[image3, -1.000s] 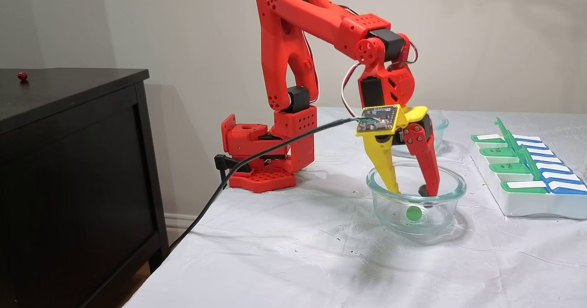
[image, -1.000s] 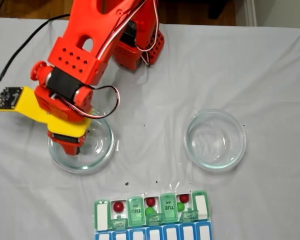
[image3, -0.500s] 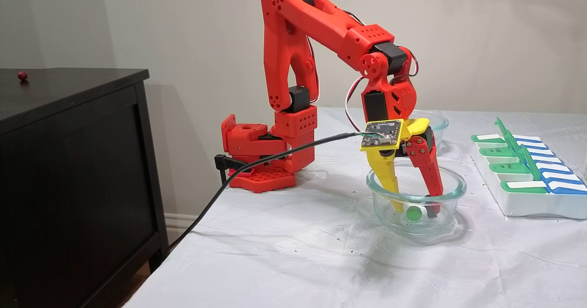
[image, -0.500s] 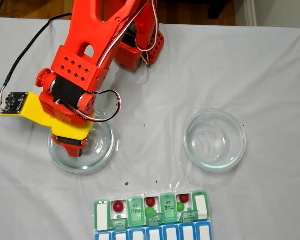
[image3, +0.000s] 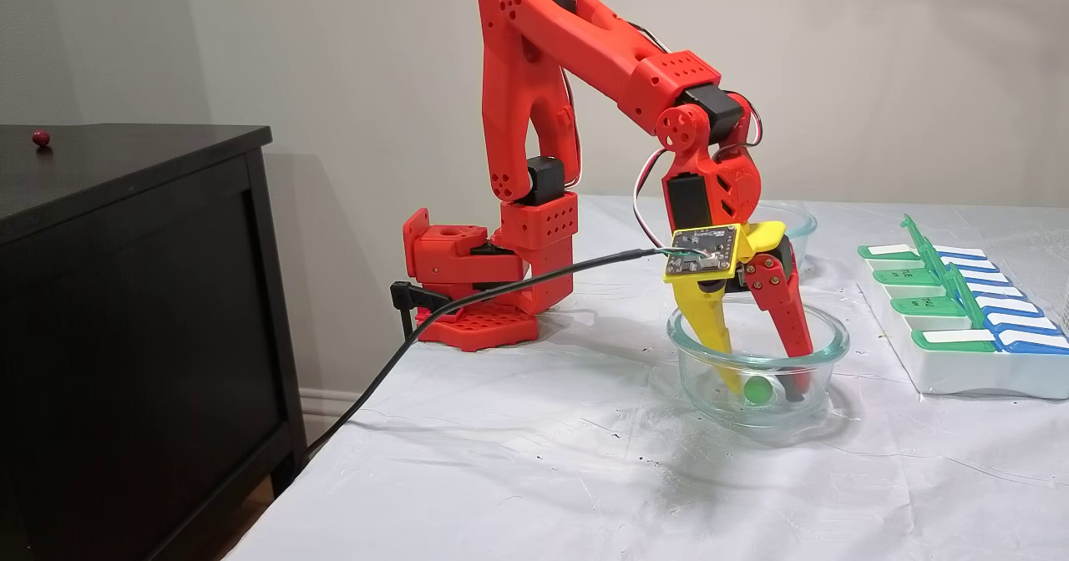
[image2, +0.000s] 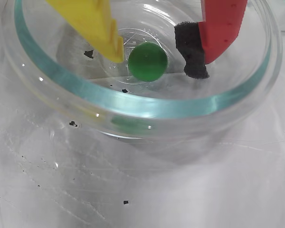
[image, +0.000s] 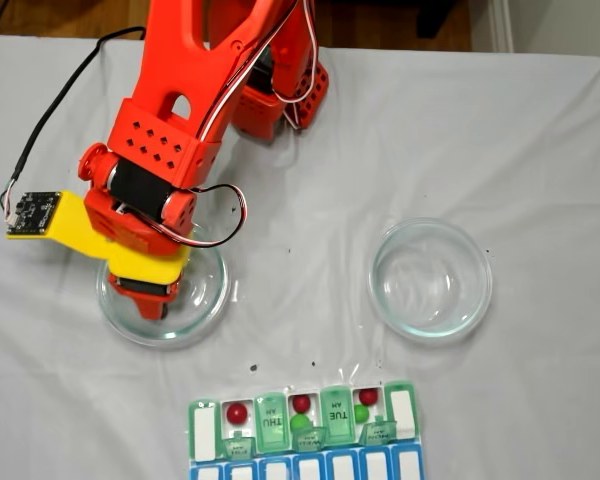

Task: Sort medicines into box.

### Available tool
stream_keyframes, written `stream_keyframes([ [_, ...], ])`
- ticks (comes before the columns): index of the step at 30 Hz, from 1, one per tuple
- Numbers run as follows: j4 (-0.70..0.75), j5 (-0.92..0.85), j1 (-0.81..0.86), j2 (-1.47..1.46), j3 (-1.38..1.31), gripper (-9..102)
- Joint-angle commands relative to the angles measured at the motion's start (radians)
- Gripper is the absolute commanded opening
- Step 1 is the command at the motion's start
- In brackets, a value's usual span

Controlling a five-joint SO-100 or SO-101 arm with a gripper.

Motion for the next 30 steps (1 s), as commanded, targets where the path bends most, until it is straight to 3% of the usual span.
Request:
stream_keyframes([
  [1, -0.018, -0.020, -0.008, 0.009, -0.017, 22],
  [8, -0.026, -0.034, -0.006, 0.008, -0.008, 21],
  [14, -0.051, -0.040, -0.011, 0.018, 0.015, 11],
  [25, -0.072, -0.049, -0.012, 0.034, 0.029, 8],
  [30, -0.071, -0.055, -0.017, 0.057, 0.035, 0],
])
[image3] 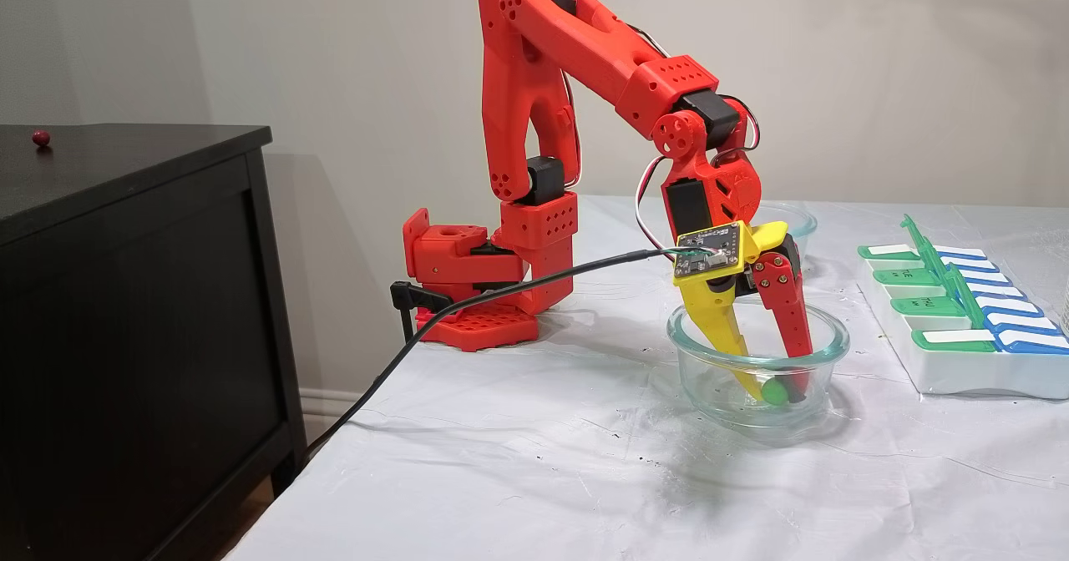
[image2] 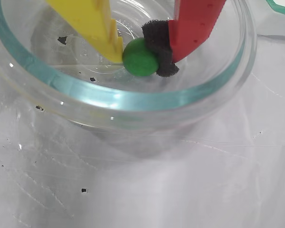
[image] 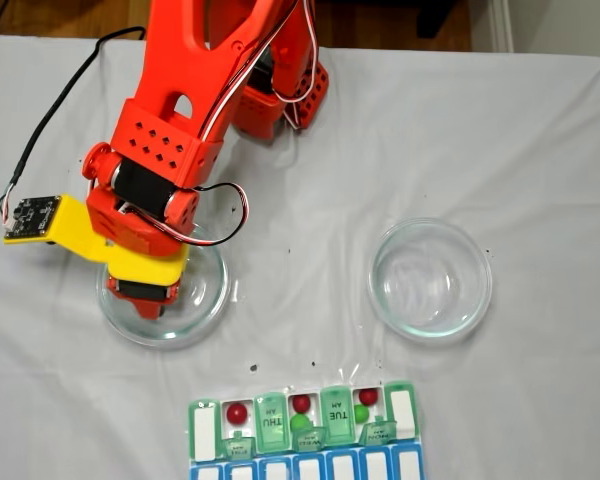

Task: Sort medicines into box.

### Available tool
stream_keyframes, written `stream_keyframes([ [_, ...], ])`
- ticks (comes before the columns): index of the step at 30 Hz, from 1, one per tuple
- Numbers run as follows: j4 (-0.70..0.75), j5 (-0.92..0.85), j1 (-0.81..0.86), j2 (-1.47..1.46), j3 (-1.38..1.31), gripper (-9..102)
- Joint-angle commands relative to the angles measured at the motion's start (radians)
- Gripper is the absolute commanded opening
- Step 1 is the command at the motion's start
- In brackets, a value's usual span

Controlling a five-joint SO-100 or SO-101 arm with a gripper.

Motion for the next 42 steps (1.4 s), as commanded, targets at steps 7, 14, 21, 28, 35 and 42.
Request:
stream_keyframes([
  [7, 0.041, -0.017, -0.049, 0.233, 0.081, 0],
  [14, 0.153, -0.006, -0.084, 0.486, 0.017, 0],
  [21, 0.144, 0.048, -0.172, 0.558, -0.127, 0],
  [28, -0.129, 0.052, -0.344, 0.373, -0.060, 0],
  [35, -0.460, 0.107, -0.371, 0.132, -0.058, 0],
  [42, -0.532, 0.091, -0.379, -0.008, -0.101, 0],
])
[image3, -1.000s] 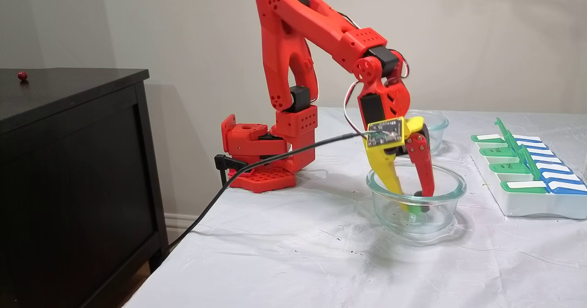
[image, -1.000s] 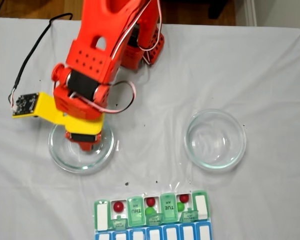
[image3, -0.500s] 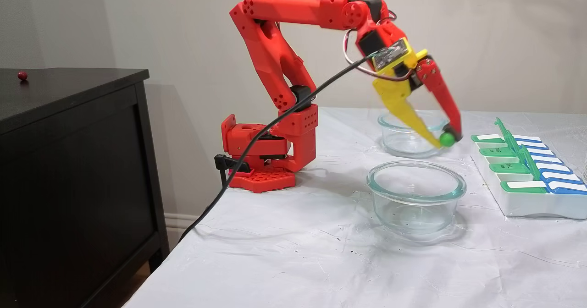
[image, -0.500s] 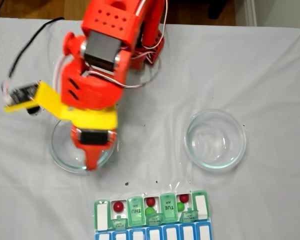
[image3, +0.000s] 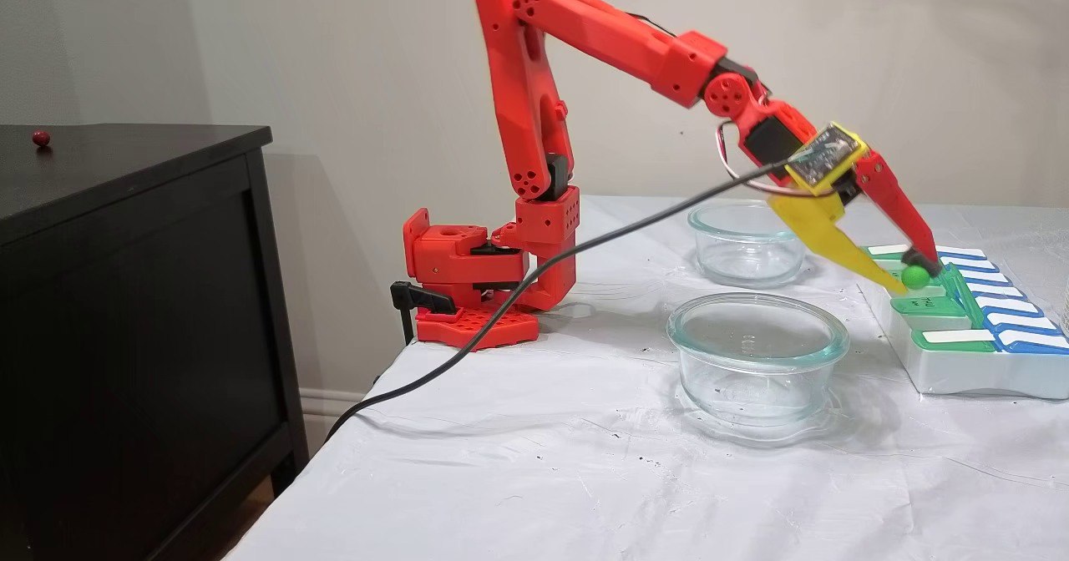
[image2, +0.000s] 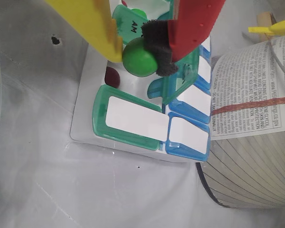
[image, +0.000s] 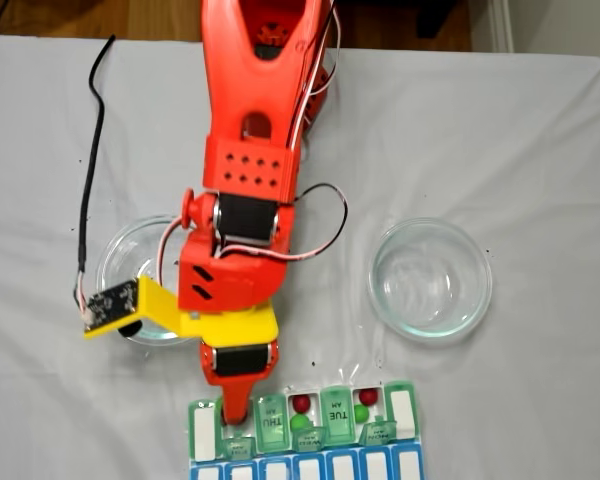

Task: Sort medicines into box.

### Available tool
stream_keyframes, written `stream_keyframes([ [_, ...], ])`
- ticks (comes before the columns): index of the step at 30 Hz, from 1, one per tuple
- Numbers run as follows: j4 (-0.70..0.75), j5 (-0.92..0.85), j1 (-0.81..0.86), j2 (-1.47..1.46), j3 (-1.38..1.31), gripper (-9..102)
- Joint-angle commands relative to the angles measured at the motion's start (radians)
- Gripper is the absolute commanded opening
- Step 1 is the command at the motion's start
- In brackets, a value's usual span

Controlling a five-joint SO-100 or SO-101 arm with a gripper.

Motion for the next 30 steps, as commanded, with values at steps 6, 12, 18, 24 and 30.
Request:
stream_keyframes([
  [6, -0.094, -0.023, -0.020, -0.117, -0.121, 0],
  [12, -0.109, -0.029, -0.025, -0.153, -0.141, 0],
  [18, -0.078, -0.032, -0.025, -0.080, -0.126, 0],
  [24, -0.087, -0.066, -0.034, -0.037, -0.081, 16],
  [30, -0.087, -0.074, -0.038, -0.021, -0.064, 25],
])
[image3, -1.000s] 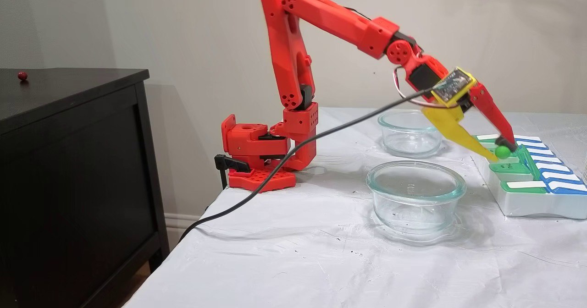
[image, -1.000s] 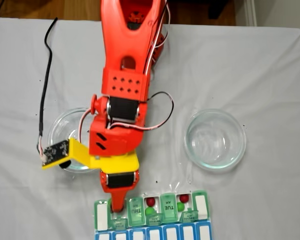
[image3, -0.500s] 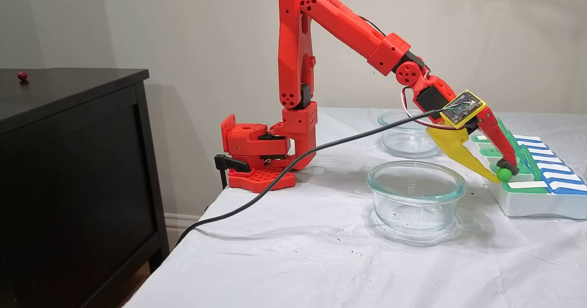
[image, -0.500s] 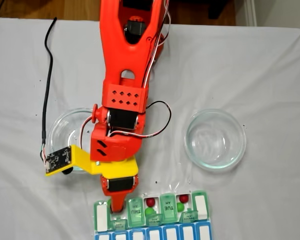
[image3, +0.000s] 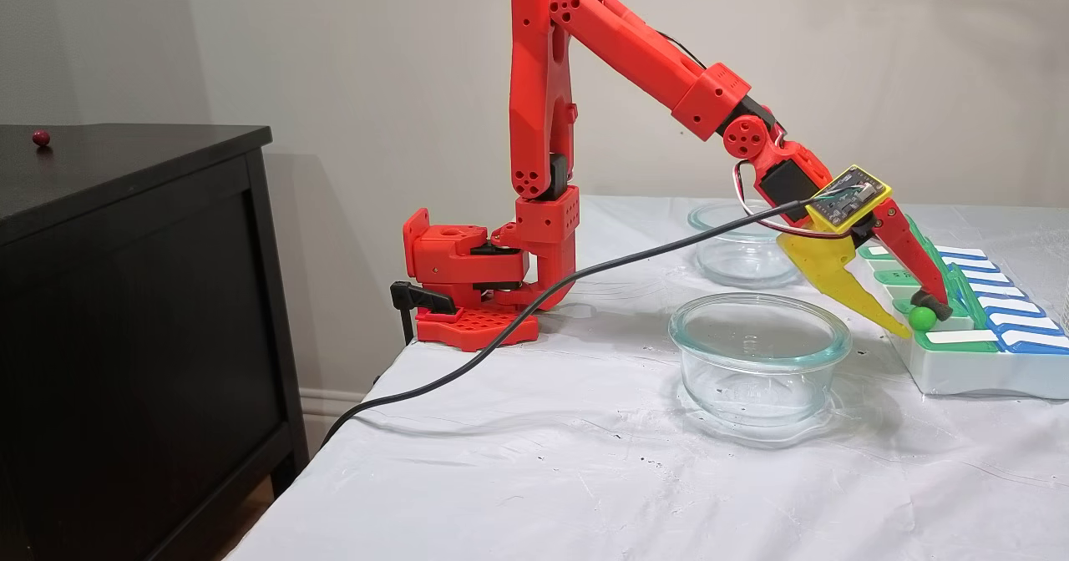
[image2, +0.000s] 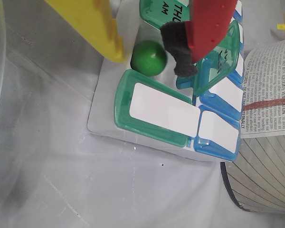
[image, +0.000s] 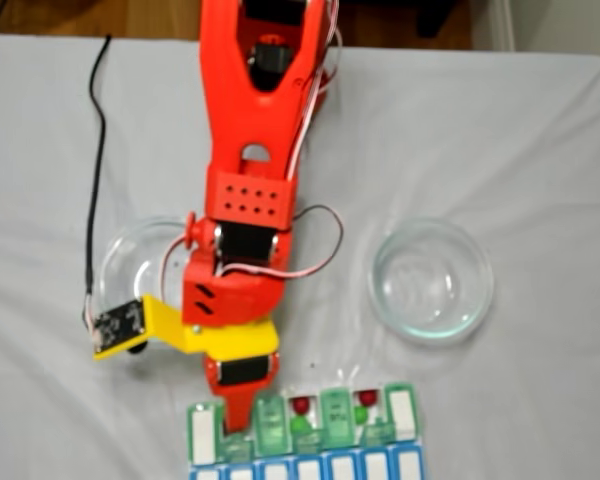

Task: Sort medicines into box.

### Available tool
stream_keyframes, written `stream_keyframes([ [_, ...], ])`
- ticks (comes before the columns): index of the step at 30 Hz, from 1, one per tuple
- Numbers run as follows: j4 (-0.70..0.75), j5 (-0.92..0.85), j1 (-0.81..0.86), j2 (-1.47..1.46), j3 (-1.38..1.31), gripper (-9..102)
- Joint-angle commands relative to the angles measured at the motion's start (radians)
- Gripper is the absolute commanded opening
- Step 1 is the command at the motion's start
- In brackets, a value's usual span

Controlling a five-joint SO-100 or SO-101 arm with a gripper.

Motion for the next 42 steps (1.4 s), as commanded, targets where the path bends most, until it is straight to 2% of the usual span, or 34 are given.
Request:
stream_keyframes([
  [1, -0.012, -0.008, -0.020, 0.100, -0.037, 25],
  [8, 0.011, -0.017, -0.011, 0.155, -0.031, 28],
  [11, 0.078, -0.023, 0.011, 0.225, -0.049, 22],
  [16, 0.264, -0.020, 0.043, 0.402, -0.091, 0],
  [19, 0.370, 0.049, 0.023, 0.500, -0.120, 0],
  [21, 0.379, 0.072, -0.017, 0.560, -0.115, 0],
  [27, 0.233, 0.192, -0.198, 0.551, -0.094, 0],
  [33, -0.087, 0.288, -0.333, 0.465, -0.009, 0],
  [37, -0.255, 0.282, -0.367, 0.350, -0.008, 0],
  [42, -0.347, 0.250, -0.394, 0.178, -0.054, 0],
])
